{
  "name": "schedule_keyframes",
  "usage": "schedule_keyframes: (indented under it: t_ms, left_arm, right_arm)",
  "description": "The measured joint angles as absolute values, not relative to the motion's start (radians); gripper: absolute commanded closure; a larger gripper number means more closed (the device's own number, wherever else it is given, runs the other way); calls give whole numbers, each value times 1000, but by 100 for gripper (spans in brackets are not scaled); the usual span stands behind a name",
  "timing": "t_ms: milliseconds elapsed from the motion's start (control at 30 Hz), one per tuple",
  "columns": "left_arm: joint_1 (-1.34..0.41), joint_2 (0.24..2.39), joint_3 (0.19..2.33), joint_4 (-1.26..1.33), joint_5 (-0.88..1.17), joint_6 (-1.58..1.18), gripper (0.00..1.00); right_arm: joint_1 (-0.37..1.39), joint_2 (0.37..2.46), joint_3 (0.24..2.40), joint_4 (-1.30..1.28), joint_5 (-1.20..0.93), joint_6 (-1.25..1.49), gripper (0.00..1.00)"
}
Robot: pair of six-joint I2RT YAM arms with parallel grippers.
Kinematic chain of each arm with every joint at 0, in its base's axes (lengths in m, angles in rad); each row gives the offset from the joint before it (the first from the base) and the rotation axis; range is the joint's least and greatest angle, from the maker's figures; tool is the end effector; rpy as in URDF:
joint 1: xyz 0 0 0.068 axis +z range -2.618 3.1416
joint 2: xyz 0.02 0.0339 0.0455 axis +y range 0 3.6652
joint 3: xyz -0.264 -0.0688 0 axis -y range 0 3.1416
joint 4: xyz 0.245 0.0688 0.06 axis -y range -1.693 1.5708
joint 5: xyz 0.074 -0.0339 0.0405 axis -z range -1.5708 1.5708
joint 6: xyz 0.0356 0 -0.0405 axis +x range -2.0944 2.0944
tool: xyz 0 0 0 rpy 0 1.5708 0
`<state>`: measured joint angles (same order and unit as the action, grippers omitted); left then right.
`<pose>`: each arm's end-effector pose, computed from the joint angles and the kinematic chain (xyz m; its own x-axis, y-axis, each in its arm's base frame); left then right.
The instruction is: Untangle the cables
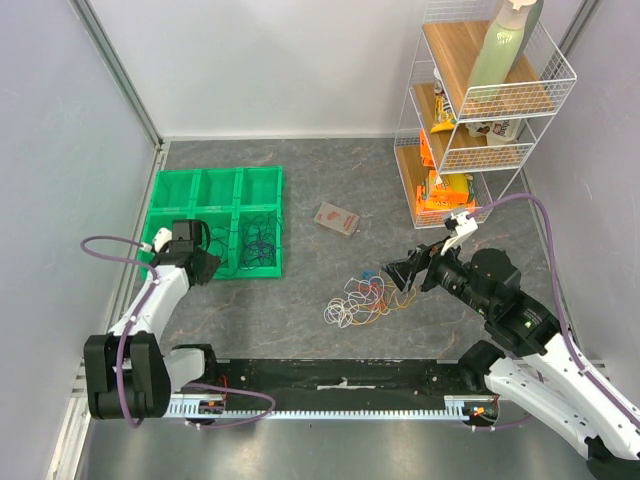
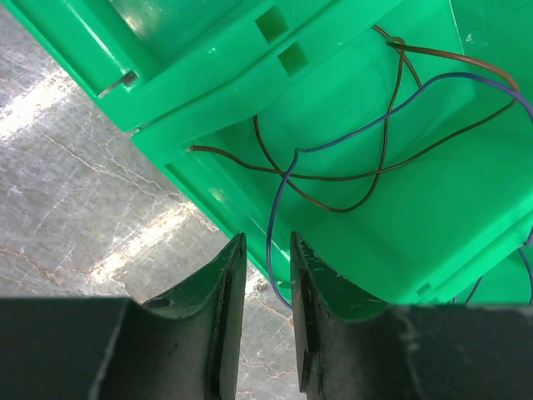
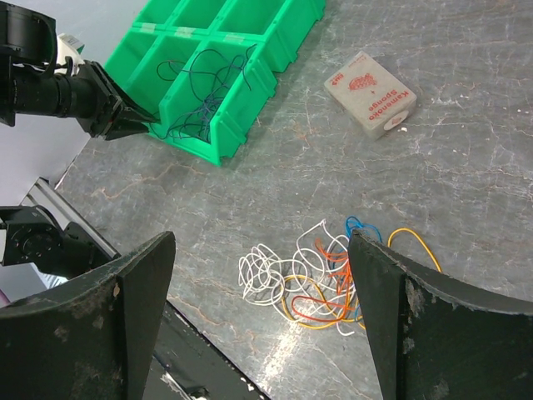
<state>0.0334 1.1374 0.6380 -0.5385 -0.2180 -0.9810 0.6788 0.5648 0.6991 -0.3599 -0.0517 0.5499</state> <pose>0.2078 0.0146 0.1948 -0.3604 -0.8239 -0.4374 -0.7946 0.5168 -0.3186 0.1067 0.0884 0.3226 -0.4966 0.2699 -0.8249 -0.4770 0.7091 0.5192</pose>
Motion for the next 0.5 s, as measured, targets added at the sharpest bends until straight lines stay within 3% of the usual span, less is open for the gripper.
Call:
schedule_keyframes:
  t_ms: [67,167,500]
  left_arm:
    - [33,1153,632,-518,-217,-981,72]
    - [33,1163,628,-499,-216,-982,96]
    - [37,1068,602,-448,-207,-923,98]
  right_arm:
    - [679,565,697,-360,-51,550,8]
    - [679,564,694,-360,-51,550,8]
    - [679,574,694,-360,-49,557,8]
